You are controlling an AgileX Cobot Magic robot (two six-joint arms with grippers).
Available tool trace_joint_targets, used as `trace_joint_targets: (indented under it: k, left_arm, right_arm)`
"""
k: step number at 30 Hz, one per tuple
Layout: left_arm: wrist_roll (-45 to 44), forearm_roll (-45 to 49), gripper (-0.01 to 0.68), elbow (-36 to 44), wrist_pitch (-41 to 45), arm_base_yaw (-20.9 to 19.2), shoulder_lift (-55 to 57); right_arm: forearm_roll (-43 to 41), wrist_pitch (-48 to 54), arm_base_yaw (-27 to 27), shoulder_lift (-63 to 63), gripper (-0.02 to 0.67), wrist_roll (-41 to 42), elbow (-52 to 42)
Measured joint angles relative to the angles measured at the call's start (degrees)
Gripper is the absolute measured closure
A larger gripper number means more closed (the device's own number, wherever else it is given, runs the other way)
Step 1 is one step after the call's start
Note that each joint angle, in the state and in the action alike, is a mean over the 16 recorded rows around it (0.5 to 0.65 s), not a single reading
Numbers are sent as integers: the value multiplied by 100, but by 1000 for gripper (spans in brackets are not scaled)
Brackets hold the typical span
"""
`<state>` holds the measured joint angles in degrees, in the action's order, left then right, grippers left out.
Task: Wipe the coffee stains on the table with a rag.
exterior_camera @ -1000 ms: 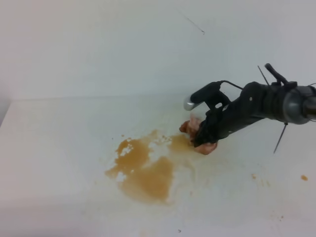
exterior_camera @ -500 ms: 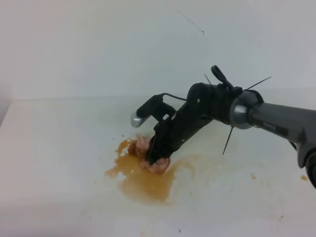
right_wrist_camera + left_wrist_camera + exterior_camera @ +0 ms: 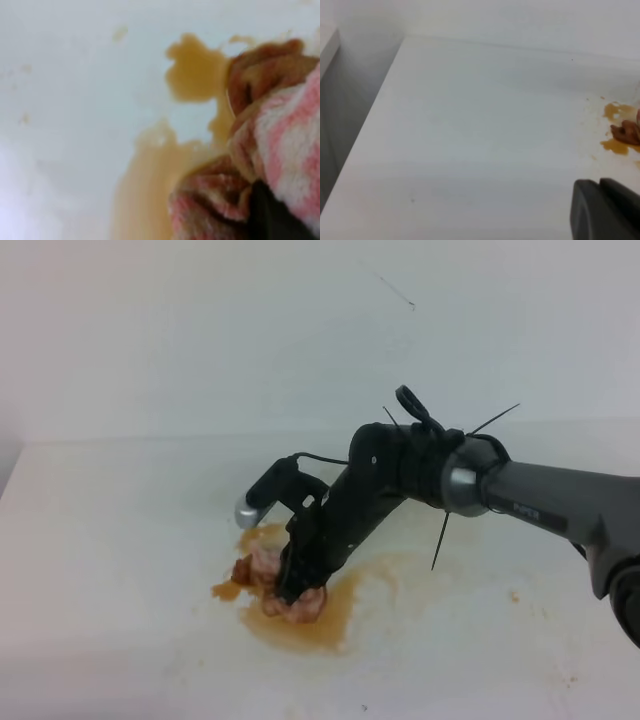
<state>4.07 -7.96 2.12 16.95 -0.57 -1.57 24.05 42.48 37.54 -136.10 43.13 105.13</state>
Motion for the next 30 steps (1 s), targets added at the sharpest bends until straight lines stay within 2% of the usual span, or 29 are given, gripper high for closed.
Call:
trace_joint_targets:
  k: [10, 17, 24, 30]
  left_arm:
    - [0, 0, 673, 0, -6, 0, 0]
    - [-1, 0, 673, 14, -12, 0, -10]
    - [0, 0, 673, 0, -6, -3, 0]
    - [0, 0, 673, 0, -6, -8, 0]
  right_arm:
    - [-516, -916, -39, 486, 607, 5, 50]
    - [-833, -1519, -47, 291, 607, 9, 411]
    - [-784, -1426, -48, -219, 607, 43, 844]
    - [-318, -954, -47, -496, 607, 287, 1058]
